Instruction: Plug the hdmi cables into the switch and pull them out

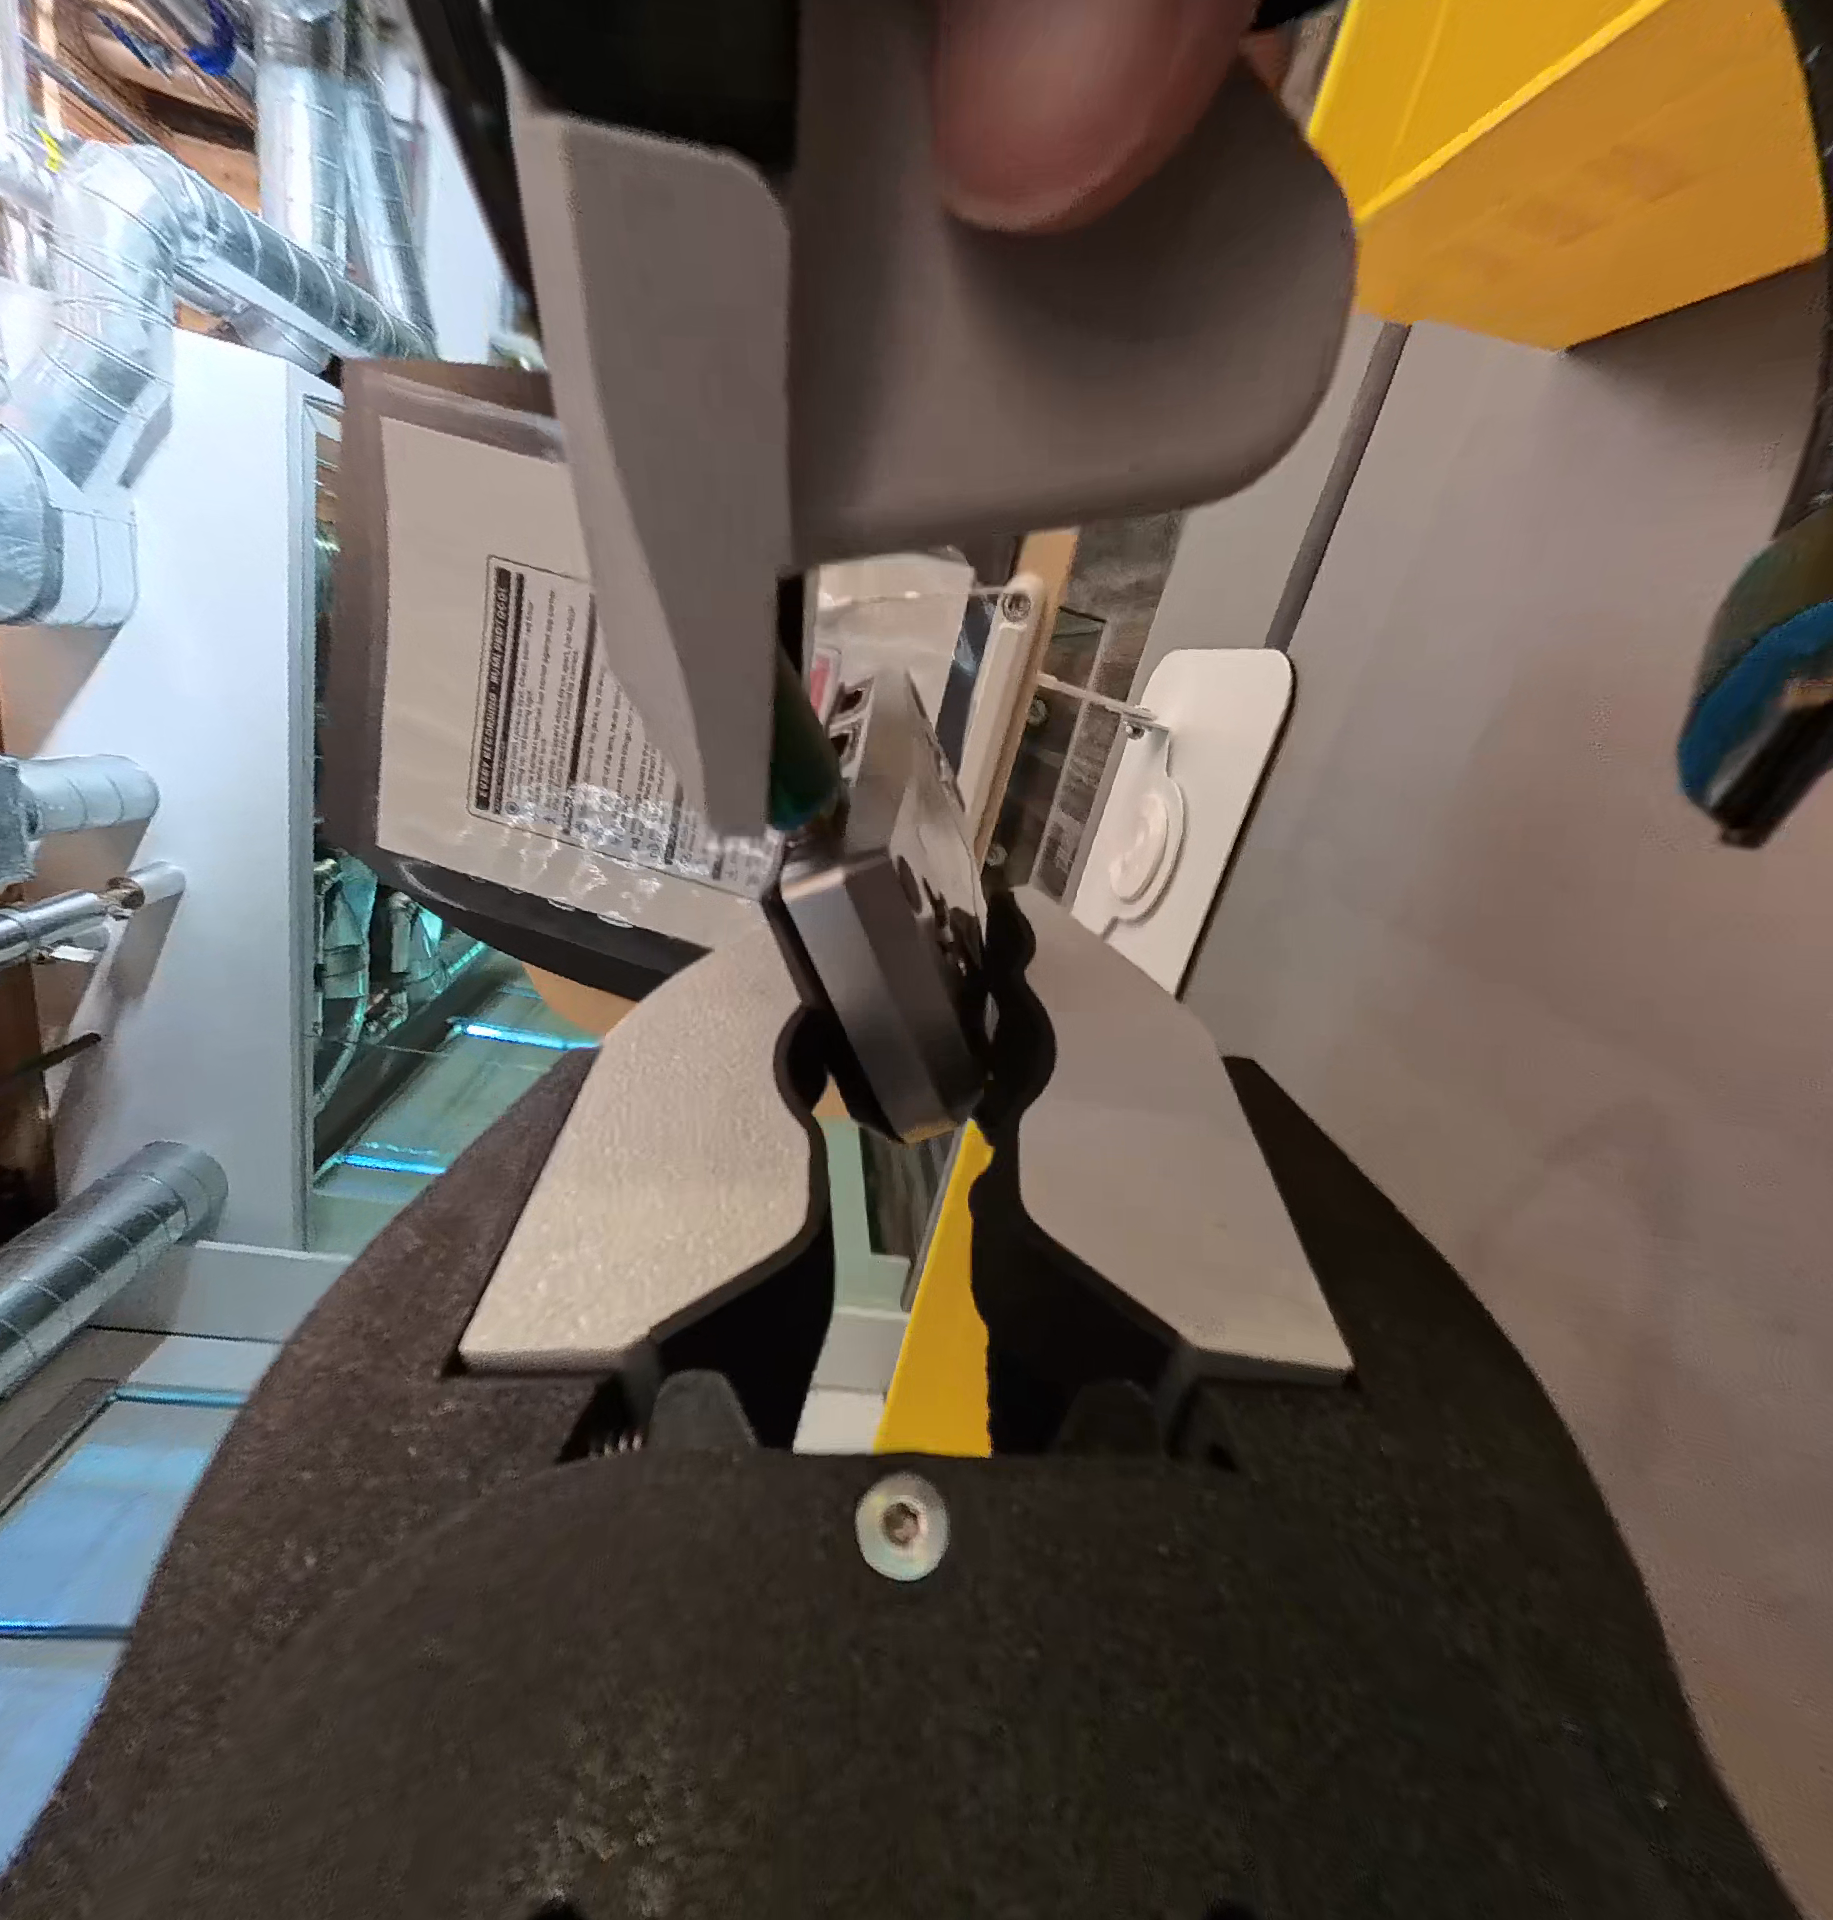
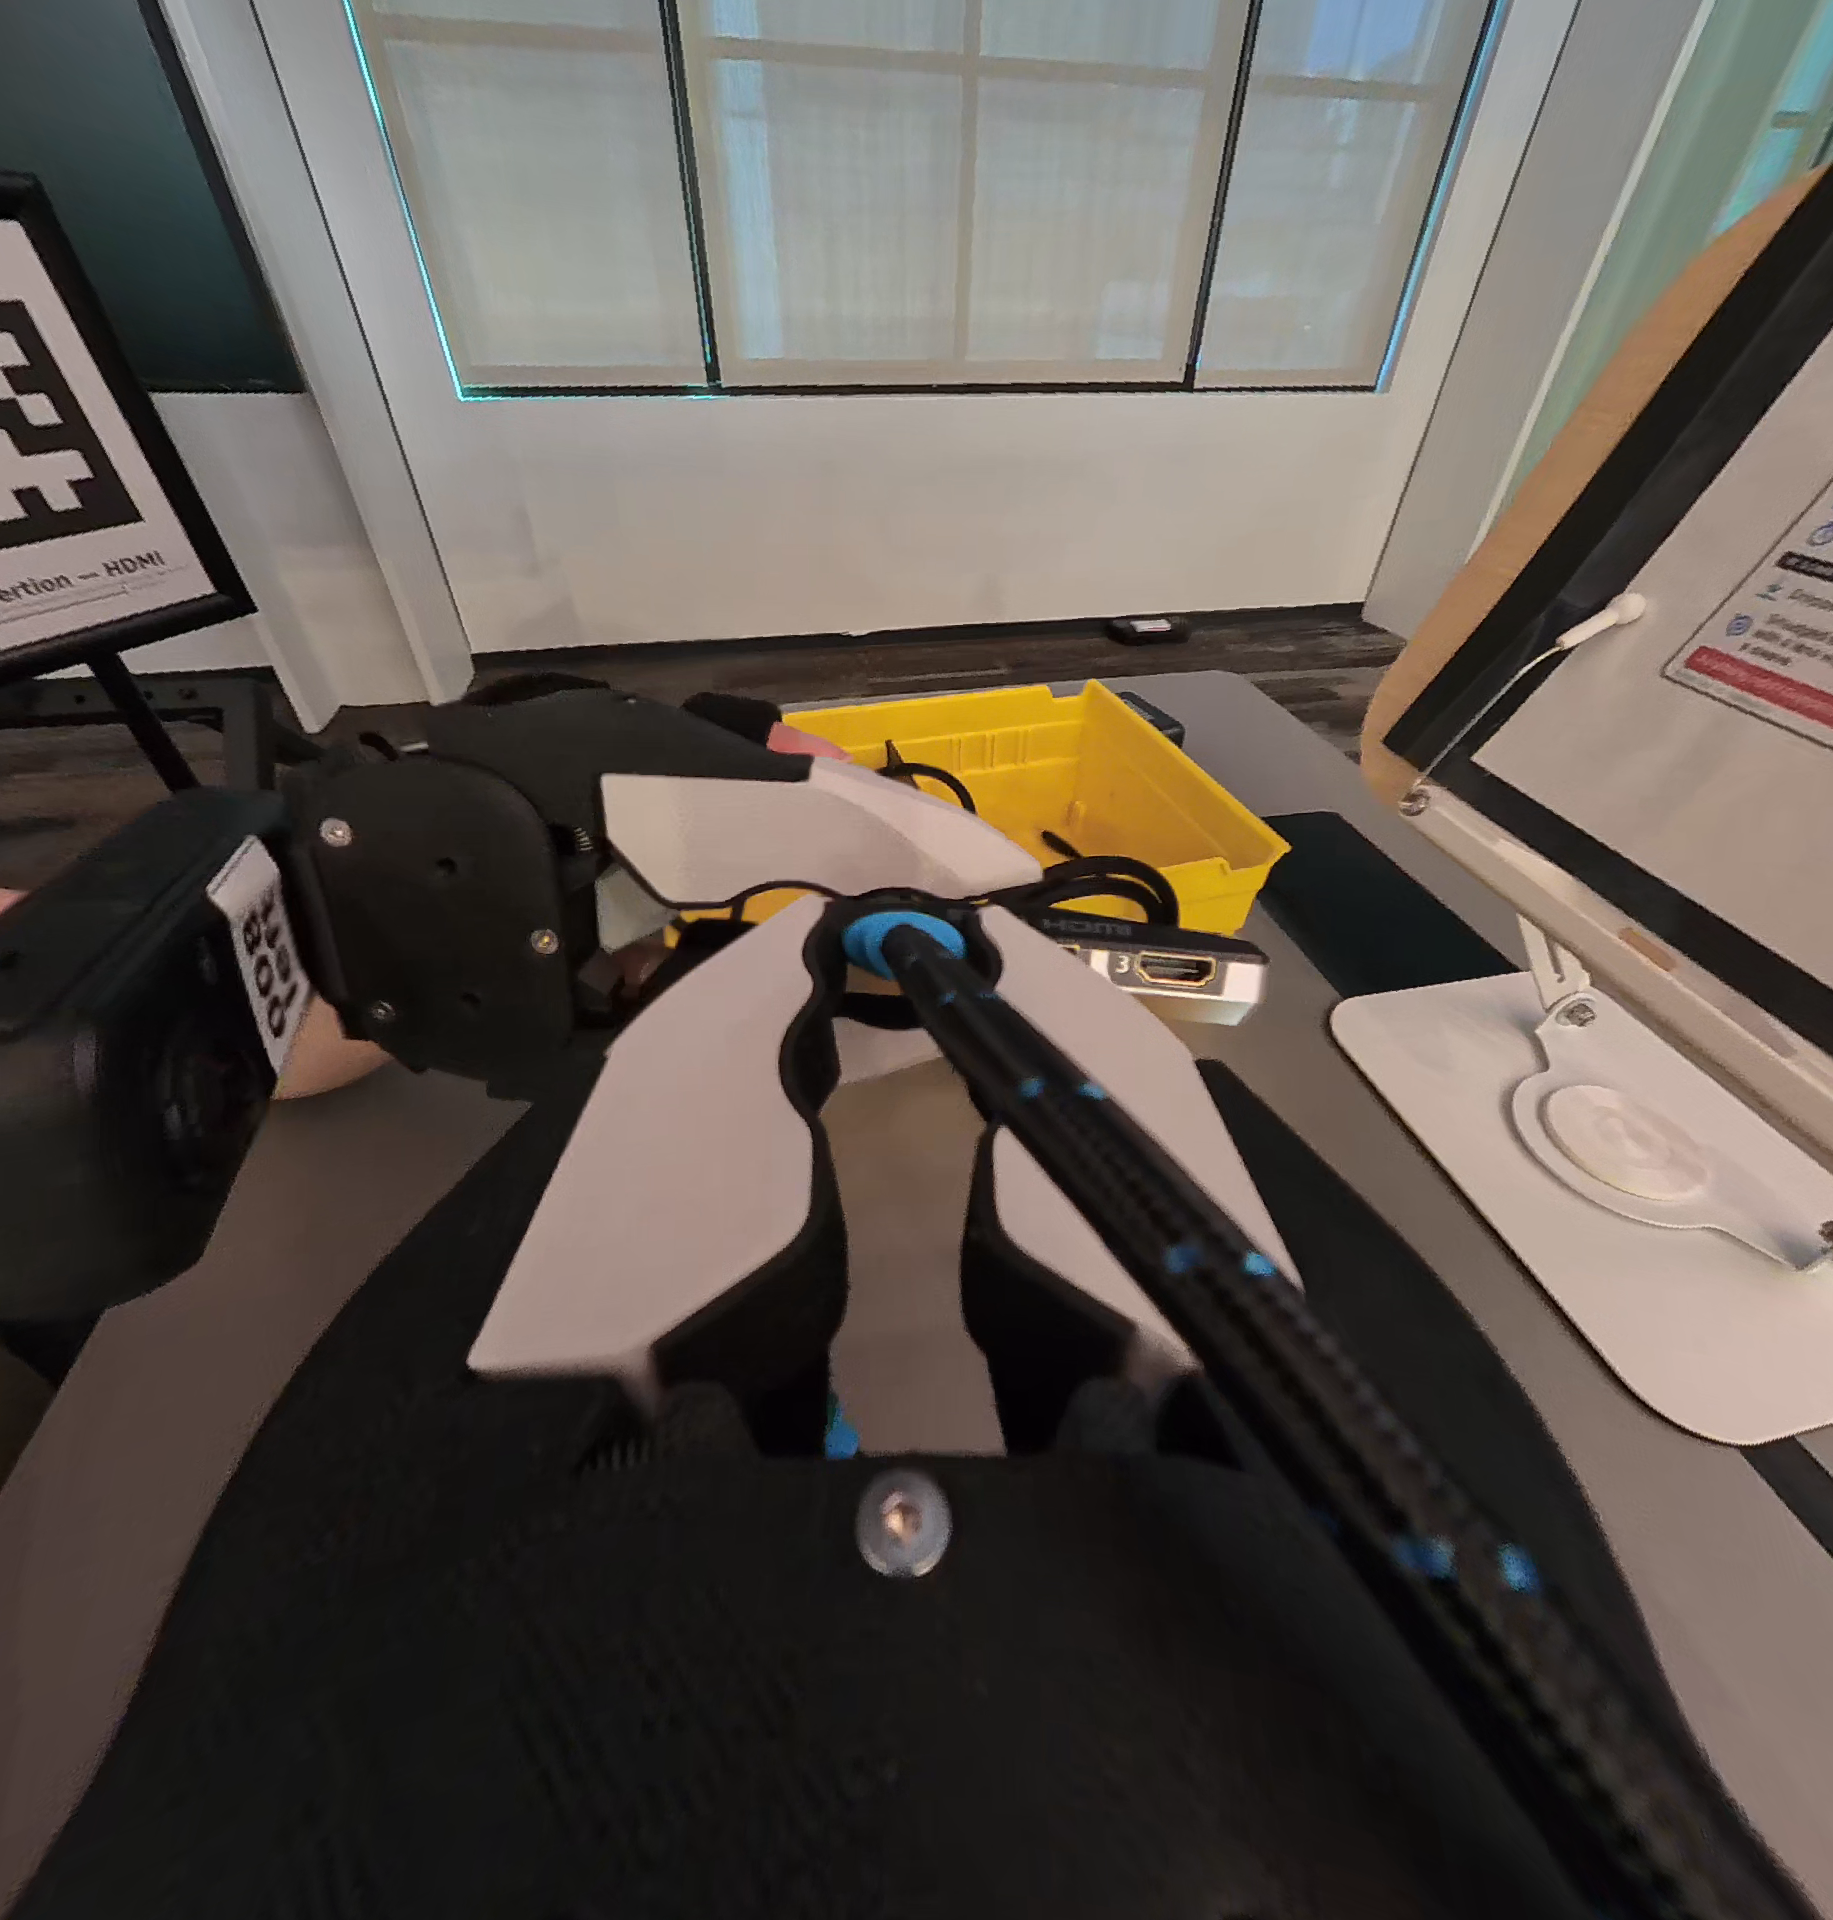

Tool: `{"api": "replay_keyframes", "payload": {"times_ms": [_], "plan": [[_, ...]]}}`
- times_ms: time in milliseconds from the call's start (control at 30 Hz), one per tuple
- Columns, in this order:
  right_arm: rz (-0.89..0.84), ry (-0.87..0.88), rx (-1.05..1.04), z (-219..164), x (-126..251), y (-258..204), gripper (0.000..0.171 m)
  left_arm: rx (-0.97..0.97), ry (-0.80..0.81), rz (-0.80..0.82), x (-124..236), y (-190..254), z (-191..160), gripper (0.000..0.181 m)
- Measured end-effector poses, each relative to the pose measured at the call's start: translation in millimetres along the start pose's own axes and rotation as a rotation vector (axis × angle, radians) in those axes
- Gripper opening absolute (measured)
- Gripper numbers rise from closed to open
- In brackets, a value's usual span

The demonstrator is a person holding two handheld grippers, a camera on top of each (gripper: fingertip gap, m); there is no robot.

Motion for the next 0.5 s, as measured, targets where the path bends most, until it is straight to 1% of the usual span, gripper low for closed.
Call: {"api": "replay_keyframes", "payload": {"times_ms": [67,167,367,500], "plan": [[-0.010,0.004,0.008,-1.3,-2.3,0.6,0.022,-0.005,-0.021,-0.012,-0.4,-0.3,-2.7,0.027],[-0.018,-0.005,0.023,-2.3,-3.5,0.3,0.022,-0.019,-0.014,0.005,-0.6,0.7,-3.6,0.027],[-0.033,0.006,0.006,-4.8,-6.3,3.6,0.022,-0.017,-0.023,-0.011,-3.1,3.4,-6.6,0.027],[-0.040,-0.002,-0.001,-0.2,-4.3,4.7,0.030,0.032,0.036,-0.017,-5.9,-0.7,-5.7,0.027]]}}
Point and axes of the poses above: each gripper's, where its closed fingertips meet, x back along the fingers, z out of its top, y = z × x across the jaws, the point moved 3 cm from there along x, back along the fingers, and after that the axes turned 7 degrees about z, right-handed, at the moved point
